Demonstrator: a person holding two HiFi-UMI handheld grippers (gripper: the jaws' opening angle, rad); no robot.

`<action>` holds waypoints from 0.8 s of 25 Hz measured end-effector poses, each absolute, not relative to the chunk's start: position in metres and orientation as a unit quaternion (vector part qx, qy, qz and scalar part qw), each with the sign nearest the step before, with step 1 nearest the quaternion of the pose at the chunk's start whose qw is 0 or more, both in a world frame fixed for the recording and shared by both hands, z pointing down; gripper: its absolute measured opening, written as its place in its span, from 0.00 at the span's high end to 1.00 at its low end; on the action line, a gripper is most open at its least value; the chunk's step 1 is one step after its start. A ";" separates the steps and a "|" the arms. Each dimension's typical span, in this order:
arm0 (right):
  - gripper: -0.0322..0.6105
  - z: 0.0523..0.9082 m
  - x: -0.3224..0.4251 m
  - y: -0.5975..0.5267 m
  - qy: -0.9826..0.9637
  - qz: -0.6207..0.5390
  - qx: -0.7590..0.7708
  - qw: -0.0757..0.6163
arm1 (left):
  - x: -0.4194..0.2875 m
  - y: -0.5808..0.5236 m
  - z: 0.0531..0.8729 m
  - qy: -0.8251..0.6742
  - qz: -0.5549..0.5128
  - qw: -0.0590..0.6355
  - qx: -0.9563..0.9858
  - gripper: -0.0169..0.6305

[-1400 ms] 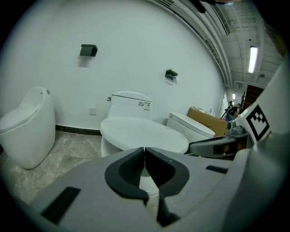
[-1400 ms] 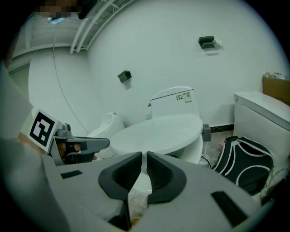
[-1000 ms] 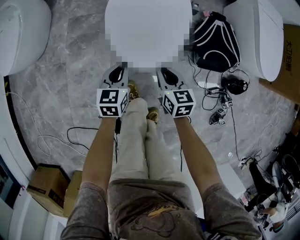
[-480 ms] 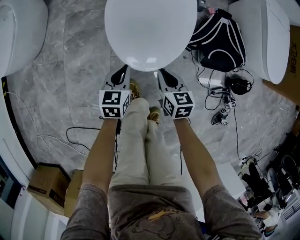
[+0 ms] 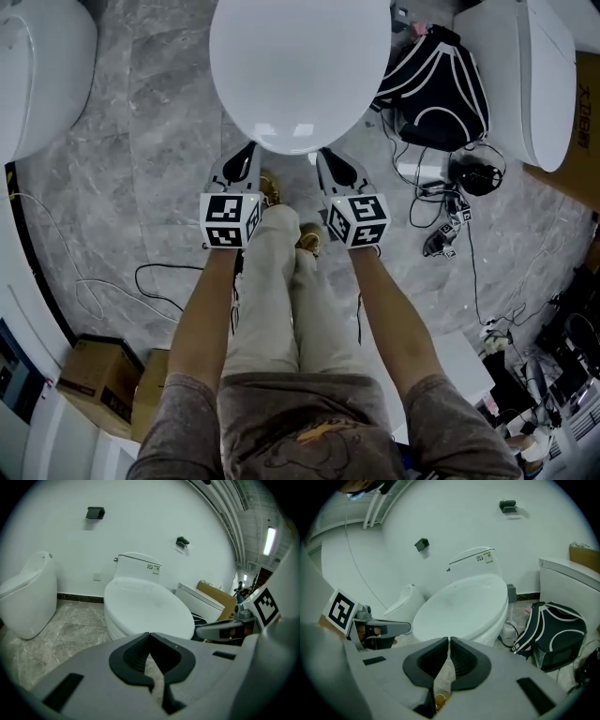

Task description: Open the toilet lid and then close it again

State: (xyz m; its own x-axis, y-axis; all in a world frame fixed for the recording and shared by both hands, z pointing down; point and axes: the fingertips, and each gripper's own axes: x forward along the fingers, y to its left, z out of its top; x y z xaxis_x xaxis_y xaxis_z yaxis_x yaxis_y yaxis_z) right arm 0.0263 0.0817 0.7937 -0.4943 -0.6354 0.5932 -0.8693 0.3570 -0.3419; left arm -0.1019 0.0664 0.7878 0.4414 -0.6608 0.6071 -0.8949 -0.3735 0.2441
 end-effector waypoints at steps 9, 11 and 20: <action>0.89 0.593 0.029 0.024 -0.831 0.261 0.475 0.126 | -0.112 0.013 0.594 -0.504 0.152 0.255 0.811 0.96; 0.89 0.538 0.027 0.015 -0.841 0.240 0.471 0.117 | -0.113 0.004 0.540 -0.504 0.142 0.248 0.815 0.96; 0.89 0.344 0.041 0.021 -0.855 0.180 0.483 0.057 | -0.104 -0.003 0.347 -0.466 0.098 0.200 0.856 0.96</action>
